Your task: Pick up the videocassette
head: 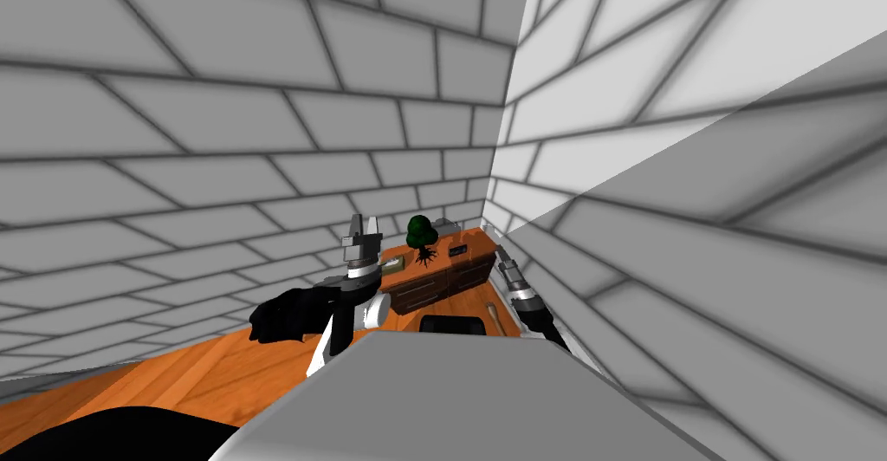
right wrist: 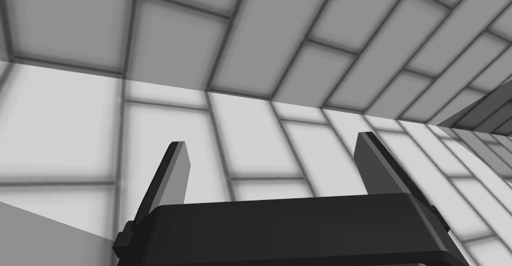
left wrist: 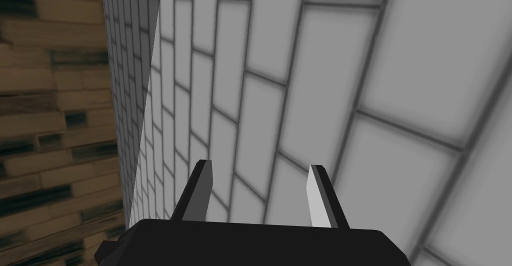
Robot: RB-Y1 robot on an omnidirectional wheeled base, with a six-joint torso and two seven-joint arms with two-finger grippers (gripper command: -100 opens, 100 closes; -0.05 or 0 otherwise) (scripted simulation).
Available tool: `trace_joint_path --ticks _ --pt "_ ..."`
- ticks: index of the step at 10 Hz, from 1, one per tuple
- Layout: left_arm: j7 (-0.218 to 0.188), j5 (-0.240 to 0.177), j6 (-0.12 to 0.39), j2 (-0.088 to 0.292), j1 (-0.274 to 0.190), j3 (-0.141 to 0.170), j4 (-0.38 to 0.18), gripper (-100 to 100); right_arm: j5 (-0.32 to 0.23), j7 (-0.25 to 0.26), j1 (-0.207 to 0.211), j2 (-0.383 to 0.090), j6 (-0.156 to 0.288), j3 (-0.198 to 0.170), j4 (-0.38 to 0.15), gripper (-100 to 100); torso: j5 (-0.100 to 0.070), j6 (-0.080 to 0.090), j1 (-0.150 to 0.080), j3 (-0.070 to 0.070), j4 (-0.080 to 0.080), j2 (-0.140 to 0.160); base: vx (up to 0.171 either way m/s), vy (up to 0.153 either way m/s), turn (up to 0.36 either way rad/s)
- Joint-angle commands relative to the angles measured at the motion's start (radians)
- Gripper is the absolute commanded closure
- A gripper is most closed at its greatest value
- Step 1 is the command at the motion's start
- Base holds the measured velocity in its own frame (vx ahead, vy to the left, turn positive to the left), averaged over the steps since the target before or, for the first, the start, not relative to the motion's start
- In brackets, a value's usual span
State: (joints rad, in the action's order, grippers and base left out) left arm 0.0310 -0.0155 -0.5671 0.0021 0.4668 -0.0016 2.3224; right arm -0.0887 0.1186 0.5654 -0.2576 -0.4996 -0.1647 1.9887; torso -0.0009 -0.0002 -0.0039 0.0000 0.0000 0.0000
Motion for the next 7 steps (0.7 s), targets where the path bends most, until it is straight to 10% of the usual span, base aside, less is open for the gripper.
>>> trace_joint_path --ticks 1,7 --pt "0.0 0.0 0.0 0.0 0.0 0.0 0.0 0 0.002 0.005 0.002 -0.022 0.007 -0.013 -0.035 -100 0.0 0.0 0.0 0.0 0.0 0.0 -0.004 -0.042 0.12" --pt "0.0 0.0 0.0 0.0 0.0 0.0 0.0 0 0.0 0.055 0.045 -0.138 0.022 -0.123 -0.193 -100 0.0 0.001 -0.001 0.0 0.0 0.0 -0.009 -0.046 0.199"
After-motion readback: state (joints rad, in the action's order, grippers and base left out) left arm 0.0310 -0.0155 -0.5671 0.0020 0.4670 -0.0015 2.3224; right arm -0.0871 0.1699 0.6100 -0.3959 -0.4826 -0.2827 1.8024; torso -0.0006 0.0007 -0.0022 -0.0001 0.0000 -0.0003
